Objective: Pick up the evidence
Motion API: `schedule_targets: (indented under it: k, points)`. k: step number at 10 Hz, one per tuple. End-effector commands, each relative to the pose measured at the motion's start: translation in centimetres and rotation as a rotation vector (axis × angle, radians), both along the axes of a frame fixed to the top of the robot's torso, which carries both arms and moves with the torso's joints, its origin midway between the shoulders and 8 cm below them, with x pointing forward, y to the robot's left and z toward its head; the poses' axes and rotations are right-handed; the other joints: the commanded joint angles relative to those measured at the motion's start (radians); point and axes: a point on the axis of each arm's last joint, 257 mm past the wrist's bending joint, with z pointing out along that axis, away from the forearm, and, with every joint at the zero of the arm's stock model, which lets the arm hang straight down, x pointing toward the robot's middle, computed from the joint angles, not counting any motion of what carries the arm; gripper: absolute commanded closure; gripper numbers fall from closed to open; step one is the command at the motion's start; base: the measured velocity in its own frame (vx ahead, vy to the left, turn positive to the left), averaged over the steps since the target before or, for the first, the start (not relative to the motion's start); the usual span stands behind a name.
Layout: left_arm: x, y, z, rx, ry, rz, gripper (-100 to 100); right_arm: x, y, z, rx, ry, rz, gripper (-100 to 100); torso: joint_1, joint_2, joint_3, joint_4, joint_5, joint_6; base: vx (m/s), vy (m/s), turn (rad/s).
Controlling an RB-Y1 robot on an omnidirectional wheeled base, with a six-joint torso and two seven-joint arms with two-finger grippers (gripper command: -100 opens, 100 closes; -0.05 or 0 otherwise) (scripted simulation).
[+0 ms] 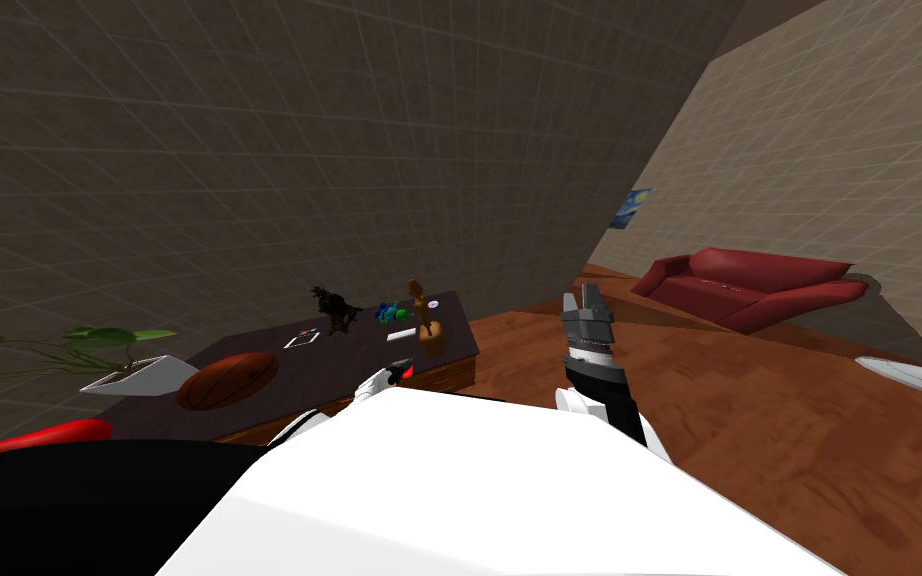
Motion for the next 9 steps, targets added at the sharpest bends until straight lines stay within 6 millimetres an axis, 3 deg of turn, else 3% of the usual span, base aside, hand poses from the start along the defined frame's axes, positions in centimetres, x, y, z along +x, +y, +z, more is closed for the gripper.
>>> schedule_targets:
  k: [1, 9]
  points:
    - [0.0, 0.0, 0.0, 0.0, 0.0, 0.0, -100, 0.0, 0.0, 0.0, 0.0, 0.0, 0.0, 0, 0.0, 0.0, 0.0, 0.0, 0.0, 0.0, -0.006, 0.007, -0.02]
    - [-1.2, -1.2, -0.3, 0.003, -0.012, -0.018, -100, 0.0, 0.0, 0.0, 0.0, 0.0, 0.0, 0, 0.0, -0.001, -0.002, -0.003, 0.003, 0.0, 0.007, -0.01, 0.028]
